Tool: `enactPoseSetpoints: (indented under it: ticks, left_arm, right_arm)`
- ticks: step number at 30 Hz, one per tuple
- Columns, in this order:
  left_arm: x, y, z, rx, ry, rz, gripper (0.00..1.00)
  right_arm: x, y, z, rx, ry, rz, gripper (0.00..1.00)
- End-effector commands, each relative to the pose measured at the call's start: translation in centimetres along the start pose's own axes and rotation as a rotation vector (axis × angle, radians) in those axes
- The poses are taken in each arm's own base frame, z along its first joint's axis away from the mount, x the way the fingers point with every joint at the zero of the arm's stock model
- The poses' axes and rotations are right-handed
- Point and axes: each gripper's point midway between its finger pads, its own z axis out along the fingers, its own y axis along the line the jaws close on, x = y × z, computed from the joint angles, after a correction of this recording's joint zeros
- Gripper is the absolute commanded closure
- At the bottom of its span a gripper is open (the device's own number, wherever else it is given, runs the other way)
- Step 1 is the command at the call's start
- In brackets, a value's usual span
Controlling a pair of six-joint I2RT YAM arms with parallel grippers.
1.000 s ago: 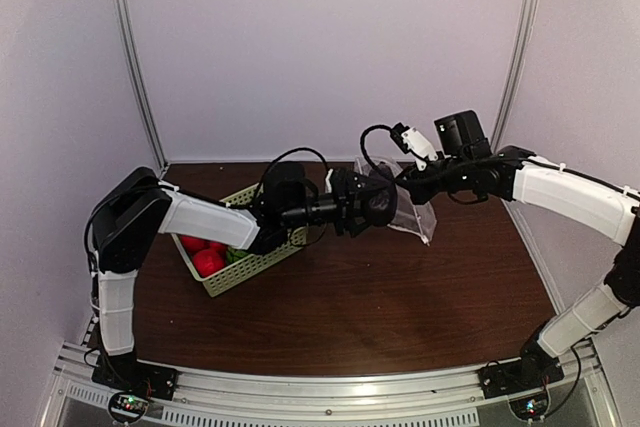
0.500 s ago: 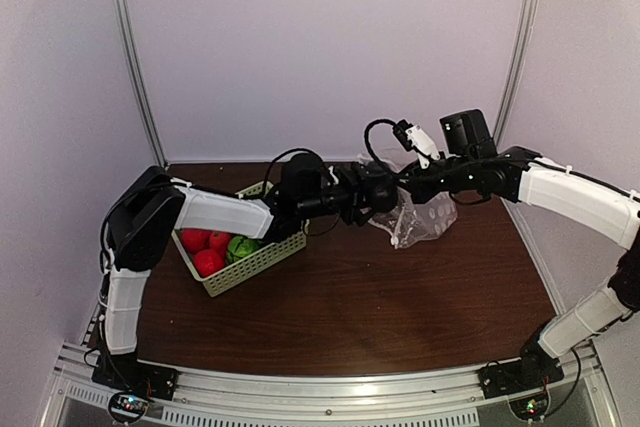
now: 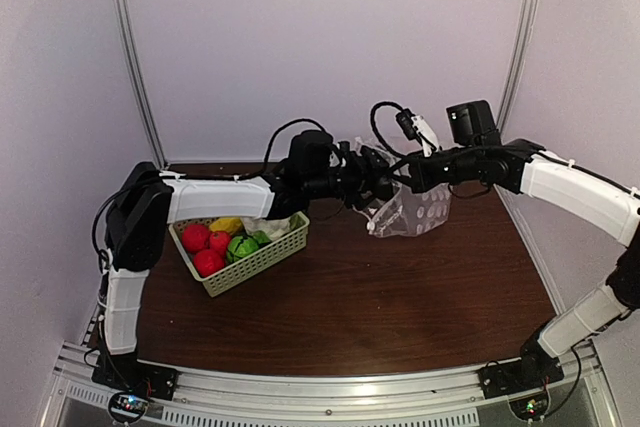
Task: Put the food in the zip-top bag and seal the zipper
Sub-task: Place the fake vegetable in the zipper food storage bag.
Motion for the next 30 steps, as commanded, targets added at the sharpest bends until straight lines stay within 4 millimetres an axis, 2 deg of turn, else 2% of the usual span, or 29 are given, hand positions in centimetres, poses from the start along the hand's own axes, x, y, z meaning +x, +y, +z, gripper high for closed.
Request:
enactPoseSetpoints:
  ticks: [1,7,16,21,23,26,28,30]
  left_arm:
    - [0.9,-3.7,-1.5,0.031,0.01,0.13,0.05]
    - [1.4,-4.8,-2.3,0.02,0.006,0.181,0.02]
    - [2.2,-6.1,-2.9,0.029,0.004,0.239,0.02]
    - [3.1,-8.9,-4.1,0.075,0.021,0.382,0.04]
    - [3.6,-9.6,-5.3,0.075,0.033,0.464,0.04]
    - [4.0,-10.5,-8.5,0.041,0.035,0.655,0.03]
    - [2.7,-8.8,-11.1,-0.135,-0.004,0.82,0.02]
    - [0.2,-6.3,-14.3,-0.366,-0.068,0.939,0.02]
  right_arm:
    - [-0.9,-1.2,-0.4,-0.01,-0.026,0.053,1.0]
    - [-1.9,-3.0,-1.5,0.032,-0.072,0.065,1.0]
    - [-1.7,-5.1,-1.9,0.083,-0.085,0.084,1.0]
    - [-2.1,-6.2,-2.7,0.105,-0.099,0.088,1.0]
    - [-2.6,-6.4,-3.3,0.111,-0.108,0.077,1.0]
    - [-3.4,-6.4,-4.5,0.126,-0.116,0.036,1.0]
    - [-3.6,-6.2,-5.0,0.135,-0.109,0.008,1.0]
    - [-3.5,-6.3,-5.4,0.15,-0.108,-0.003,1.0]
